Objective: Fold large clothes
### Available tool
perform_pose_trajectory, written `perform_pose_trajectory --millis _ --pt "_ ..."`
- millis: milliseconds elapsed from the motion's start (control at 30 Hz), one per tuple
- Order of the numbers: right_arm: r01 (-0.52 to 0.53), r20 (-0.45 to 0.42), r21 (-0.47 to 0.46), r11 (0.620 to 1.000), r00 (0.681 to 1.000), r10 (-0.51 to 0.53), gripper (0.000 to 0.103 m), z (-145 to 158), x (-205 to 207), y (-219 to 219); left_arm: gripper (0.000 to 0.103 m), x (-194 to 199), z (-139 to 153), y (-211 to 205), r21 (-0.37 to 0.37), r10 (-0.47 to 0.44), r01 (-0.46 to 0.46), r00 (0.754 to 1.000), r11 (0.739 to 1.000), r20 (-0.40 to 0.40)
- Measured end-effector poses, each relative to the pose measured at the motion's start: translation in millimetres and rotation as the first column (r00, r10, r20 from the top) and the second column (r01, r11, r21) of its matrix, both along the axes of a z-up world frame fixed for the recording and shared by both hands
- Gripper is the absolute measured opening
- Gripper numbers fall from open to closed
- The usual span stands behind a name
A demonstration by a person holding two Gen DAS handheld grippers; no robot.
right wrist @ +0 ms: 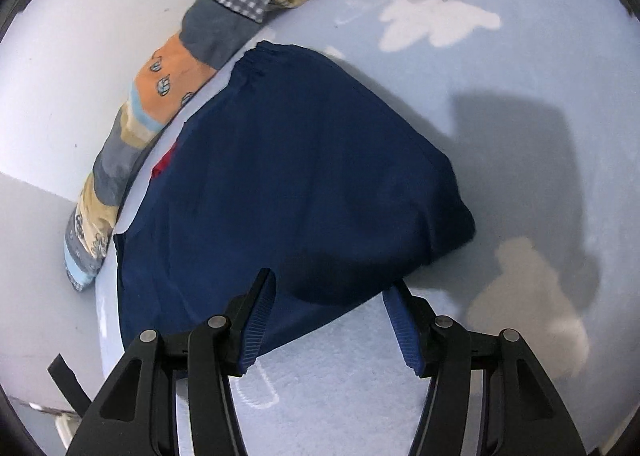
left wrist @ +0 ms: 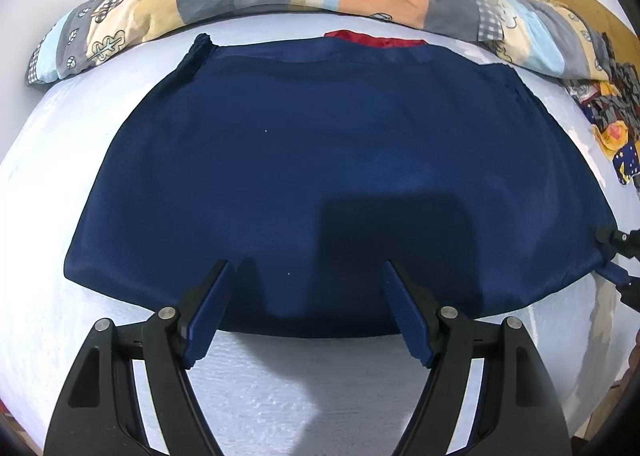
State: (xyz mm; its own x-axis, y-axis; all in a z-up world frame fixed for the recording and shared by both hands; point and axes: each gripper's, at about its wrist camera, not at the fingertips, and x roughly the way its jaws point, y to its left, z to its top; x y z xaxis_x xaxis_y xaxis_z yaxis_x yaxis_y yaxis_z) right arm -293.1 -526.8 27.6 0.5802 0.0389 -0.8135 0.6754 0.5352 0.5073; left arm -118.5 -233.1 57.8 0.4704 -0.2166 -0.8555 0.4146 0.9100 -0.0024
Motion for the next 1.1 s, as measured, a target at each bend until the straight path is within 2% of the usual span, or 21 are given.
perform_pose_trajectory --millis 67,133,167,200,300,333,433,567,633,867,1100 --pt "0.029 -0.005 0.045 0.999 1.000 -0.029 0.060 -8.1 -3.2 -7.0 0.076 0.3 -0.7 0.2 0.012 -0.001 0.001 1.000 1.000 0.004" --pt "0.079 -0.036 0.031 0.996 0.996 -0.078 0.060 -8.8 -10.7 -12.6 0.076 0.2 -0.2 1.2 0.018 0.001 -0.001 1.000 1.000 0.011" --pt "0.091 -0.048 -0.002 0.996 0.995 -0.091 0.060 -4.2 -12.7 -12.7 0.076 0.3 0.4 1.7 0.018 0.002 -0.003 1.000 1.000 0.014" --pt "0.108 -0.054 -0.075 0.991 0.992 -0.112 0.060 6.2 -16.3 -11.5 0.076 0.4 0.3 1.5 0.018 0.004 -0.004 1.000 1.000 0.015" --pt "0.117 -0.016 -0.266 0.957 0.992 -0.126 0.060 38.2 -19.9 -2.4 0.076 0.3 -0.4 0.6 0.020 0.003 -0.004 1.000 1.000 0.017" --pt "0.097 0.002 -0.327 0.940 0.995 -0.102 0.060 48.4 -17.3 3.6 0.076 -0.3 -1.1 -0.7 0.023 -0.002 0.001 1.000 1.000 0.017" --pt "-0.019 0.018 -0.391 0.920 0.999 0.028 0.060 56.7 0.6 24.1 0.076 -2.6 -2.3 -4.5 0.039 -0.015 0.013 1.000 0.999 0.027" --pt "-0.181 -0.062 -0.371 0.911 0.984 0.170 0.058 38.7 27.5 49.9 0.076 -5.3 -1.9 -8.5 0.058 -0.030 0.028 0.999 0.998 0.045" --pt "-0.254 -0.136 -0.390 0.885 0.967 0.217 0.058 29.0 39.3 62.4 0.076 -6.4 -2.2 -9.9 0.070 -0.039 0.035 0.998 0.997 0.053" --pt "-0.382 -0.296 -0.463 0.800 0.917 0.267 0.059 13.6 59.0 95.3 0.076 -7.5 -2.9 -11.2 0.087 -0.055 0.050 0.997 0.995 0.057" --pt "-0.437 -0.310 -0.484 0.758 0.896 0.318 0.059 13.9 68.5 120.2 0.076 -7.2 -2.9 -9.4 0.089 -0.056 0.051 0.997 0.995 0.057"
